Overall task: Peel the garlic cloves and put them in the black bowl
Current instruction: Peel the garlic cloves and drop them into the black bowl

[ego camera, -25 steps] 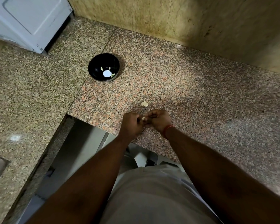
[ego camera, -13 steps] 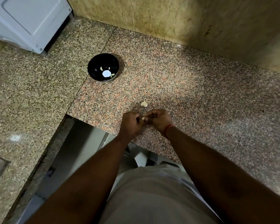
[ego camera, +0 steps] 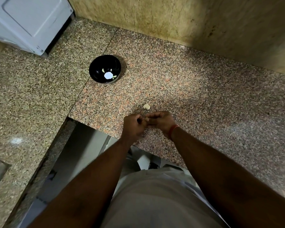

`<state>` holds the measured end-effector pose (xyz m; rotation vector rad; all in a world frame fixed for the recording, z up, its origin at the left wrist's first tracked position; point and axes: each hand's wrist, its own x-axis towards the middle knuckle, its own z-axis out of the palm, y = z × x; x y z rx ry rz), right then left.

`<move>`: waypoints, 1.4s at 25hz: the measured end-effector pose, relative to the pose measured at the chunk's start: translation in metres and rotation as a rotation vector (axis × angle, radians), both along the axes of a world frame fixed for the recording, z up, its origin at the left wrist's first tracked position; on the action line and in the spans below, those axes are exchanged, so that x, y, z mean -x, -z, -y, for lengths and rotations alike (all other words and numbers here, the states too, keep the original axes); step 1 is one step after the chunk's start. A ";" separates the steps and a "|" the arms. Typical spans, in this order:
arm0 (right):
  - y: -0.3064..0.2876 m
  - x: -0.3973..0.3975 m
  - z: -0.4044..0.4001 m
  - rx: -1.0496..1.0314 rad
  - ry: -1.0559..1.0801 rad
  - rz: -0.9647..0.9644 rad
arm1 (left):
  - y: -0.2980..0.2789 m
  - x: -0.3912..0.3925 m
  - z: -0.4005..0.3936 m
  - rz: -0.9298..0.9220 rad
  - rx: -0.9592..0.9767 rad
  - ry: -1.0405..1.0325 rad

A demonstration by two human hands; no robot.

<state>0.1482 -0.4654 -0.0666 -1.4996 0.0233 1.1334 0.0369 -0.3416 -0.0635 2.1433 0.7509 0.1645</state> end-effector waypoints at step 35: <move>-0.005 -0.004 0.002 0.041 0.003 0.092 | 0.014 -0.010 0.005 -0.044 0.151 -0.179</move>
